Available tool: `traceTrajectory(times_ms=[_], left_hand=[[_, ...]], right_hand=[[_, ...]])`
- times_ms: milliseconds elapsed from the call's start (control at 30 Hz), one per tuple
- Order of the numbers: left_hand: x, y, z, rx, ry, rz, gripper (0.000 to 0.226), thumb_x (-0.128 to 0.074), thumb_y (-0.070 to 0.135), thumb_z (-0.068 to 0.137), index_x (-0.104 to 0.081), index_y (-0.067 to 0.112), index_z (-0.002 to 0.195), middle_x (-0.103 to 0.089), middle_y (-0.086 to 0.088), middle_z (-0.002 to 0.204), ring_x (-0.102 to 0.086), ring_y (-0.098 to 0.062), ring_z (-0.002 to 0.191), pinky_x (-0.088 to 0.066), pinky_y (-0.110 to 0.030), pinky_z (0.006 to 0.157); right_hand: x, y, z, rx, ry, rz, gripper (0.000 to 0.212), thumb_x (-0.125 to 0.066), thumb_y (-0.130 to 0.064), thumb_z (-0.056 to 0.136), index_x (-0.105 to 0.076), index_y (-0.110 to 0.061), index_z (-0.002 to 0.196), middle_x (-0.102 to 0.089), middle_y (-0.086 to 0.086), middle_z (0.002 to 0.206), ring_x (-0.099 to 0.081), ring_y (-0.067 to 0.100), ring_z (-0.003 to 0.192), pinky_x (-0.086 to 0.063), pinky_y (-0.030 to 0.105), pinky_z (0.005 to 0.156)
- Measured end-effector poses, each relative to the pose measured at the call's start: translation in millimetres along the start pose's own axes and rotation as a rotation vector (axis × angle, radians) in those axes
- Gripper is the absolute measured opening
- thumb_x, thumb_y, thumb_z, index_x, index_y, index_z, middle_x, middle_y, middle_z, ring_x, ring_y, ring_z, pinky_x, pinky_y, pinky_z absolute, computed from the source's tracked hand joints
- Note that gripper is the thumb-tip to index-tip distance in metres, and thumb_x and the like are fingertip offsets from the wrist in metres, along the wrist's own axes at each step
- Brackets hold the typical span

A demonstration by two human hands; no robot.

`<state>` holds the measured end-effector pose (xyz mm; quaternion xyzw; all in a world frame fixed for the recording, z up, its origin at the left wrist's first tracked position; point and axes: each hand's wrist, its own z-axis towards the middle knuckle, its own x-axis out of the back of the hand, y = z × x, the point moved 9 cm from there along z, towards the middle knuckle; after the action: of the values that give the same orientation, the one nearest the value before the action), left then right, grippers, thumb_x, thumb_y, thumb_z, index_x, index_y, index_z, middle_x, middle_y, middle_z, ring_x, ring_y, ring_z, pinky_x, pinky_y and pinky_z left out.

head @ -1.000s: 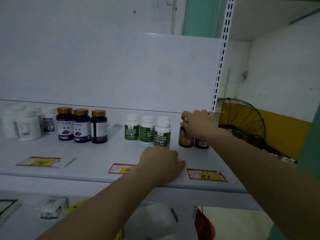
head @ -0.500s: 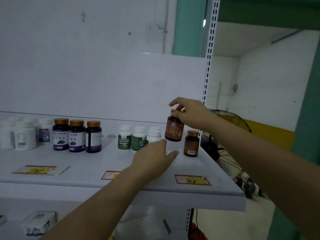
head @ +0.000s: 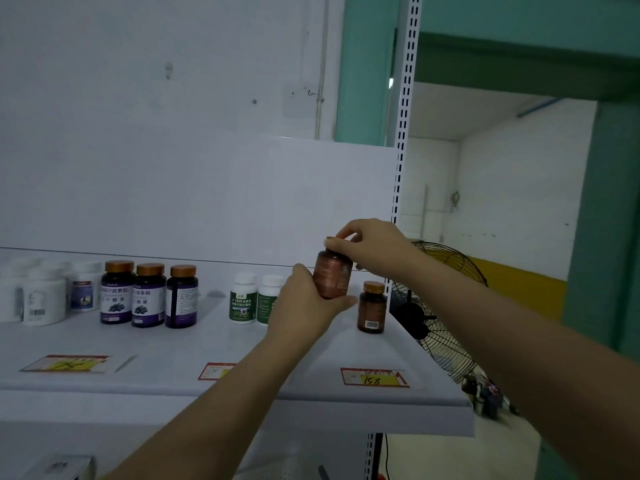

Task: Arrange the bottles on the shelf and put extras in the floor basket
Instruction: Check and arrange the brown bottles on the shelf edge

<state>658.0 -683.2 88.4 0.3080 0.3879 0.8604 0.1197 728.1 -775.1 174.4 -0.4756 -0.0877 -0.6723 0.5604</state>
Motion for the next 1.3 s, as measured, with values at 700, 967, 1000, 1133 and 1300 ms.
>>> traceTrajectory(times_ms=[700,967,1000,1133,1300], left_hand=[[-14,15,-9,-0.090,-0.157,-0.149,0.046,-0.071,0.032,0.081,-0.040,0.024,0.115,-0.056,0.006,0.099,-0.054,-0.006,0.082,-0.045,-0.020,0.069],[-20,14,-6,-0.048,-0.015,0.021,0.080,-0.076,0.048,0.071,-0.035,0.023,0.134,-0.048,-0.001,0.122,-0.048,-0.020,0.114,-0.048,-0.037,0.094],[-23,17,-8,-0.054,-0.076,-0.035,0.070,-0.073,0.048,0.074,-0.039,0.023,0.131,-0.050,0.001,0.117,-0.051,-0.017,0.109,-0.049,-0.031,0.087],[-25,16,-9,-0.018,-0.202,-0.217,0.043,-0.070,0.033,0.082,-0.044,0.022,0.115,-0.053,0.010,0.092,-0.051,-0.002,0.080,-0.041,-0.016,0.065],[-8,14,-10,-0.048,0.075,-0.043,0.062,-0.083,0.033,0.066,-0.037,0.022,0.104,-0.052,0.000,0.102,-0.057,-0.018,0.089,-0.053,-0.036,0.079]], right_hand=[[-13,10,-4,0.010,-0.175,0.400,0.026,-0.053,-0.021,0.095,-0.059,-0.026,0.120,-0.060,-0.007,0.113,-0.058,0.010,0.104,-0.047,0.027,0.088],[-5,26,-2,-0.073,-0.075,0.452,0.036,-0.067,-0.030,0.087,-0.057,-0.022,0.121,-0.061,0.005,0.108,-0.063,0.011,0.089,-0.054,0.020,0.070],[-5,25,-3,-0.062,-0.095,0.485,0.036,-0.065,-0.025,0.089,-0.056,-0.022,0.124,-0.061,0.007,0.111,-0.063,0.012,0.092,-0.054,0.021,0.073],[-10,18,-6,-0.028,-0.177,0.588,0.037,-0.056,-0.013,0.095,-0.052,-0.021,0.131,-0.060,0.009,0.118,-0.061,0.016,0.104,-0.052,0.024,0.079],[-17,19,-8,-0.043,-0.127,0.472,0.038,-0.062,-0.036,0.090,-0.054,-0.024,0.125,-0.059,-0.003,0.107,-0.063,0.008,0.087,-0.054,0.018,0.069]])
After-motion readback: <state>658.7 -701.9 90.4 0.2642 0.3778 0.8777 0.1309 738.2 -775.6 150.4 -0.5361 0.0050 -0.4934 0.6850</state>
